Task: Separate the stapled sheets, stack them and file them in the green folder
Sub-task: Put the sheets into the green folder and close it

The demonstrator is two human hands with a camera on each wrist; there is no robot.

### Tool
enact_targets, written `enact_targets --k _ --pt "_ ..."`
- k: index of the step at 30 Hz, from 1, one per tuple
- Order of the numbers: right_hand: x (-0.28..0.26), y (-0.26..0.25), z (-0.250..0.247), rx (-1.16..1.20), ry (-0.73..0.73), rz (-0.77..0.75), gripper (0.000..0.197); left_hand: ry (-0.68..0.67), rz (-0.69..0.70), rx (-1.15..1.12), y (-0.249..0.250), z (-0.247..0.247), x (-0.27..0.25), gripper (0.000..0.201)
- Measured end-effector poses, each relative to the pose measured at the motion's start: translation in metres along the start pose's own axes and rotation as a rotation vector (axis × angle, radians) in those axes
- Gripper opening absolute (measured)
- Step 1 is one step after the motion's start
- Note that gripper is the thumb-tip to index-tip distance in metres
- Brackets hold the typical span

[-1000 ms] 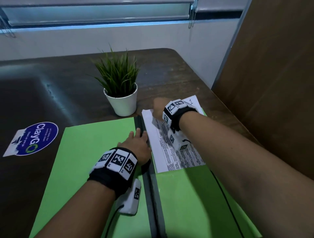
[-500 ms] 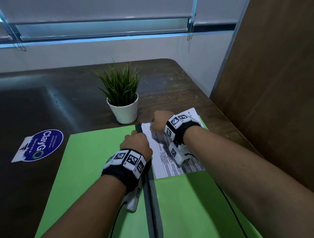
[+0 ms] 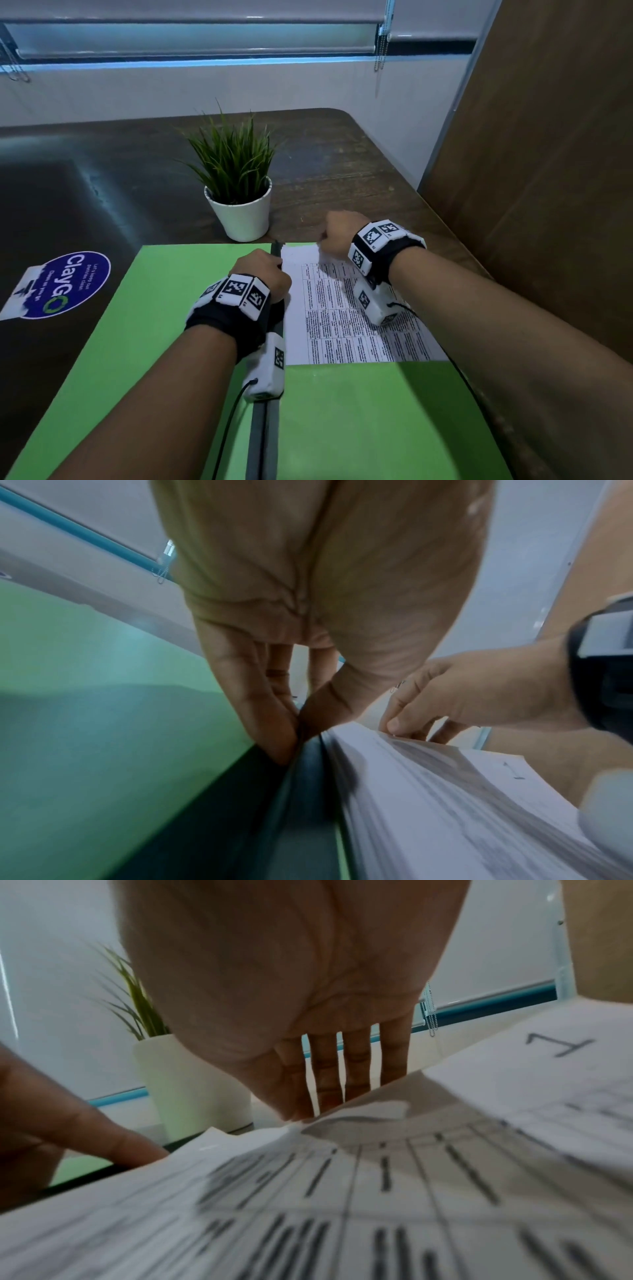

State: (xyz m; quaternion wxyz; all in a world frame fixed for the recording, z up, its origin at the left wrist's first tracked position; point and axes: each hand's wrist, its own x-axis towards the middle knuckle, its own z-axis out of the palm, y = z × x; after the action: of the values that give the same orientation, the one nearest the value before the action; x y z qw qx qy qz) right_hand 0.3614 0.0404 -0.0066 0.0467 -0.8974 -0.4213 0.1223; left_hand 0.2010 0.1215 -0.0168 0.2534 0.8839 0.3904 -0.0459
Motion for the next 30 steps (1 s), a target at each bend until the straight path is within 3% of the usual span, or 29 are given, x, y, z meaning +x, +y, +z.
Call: enact_targets --k 30 --pt "-0.048 0.059 -0.005 -0.117 0.058 0.232 0.023 -0.008 0.053 0.093 0.004 -0.009 -0.010 0.045"
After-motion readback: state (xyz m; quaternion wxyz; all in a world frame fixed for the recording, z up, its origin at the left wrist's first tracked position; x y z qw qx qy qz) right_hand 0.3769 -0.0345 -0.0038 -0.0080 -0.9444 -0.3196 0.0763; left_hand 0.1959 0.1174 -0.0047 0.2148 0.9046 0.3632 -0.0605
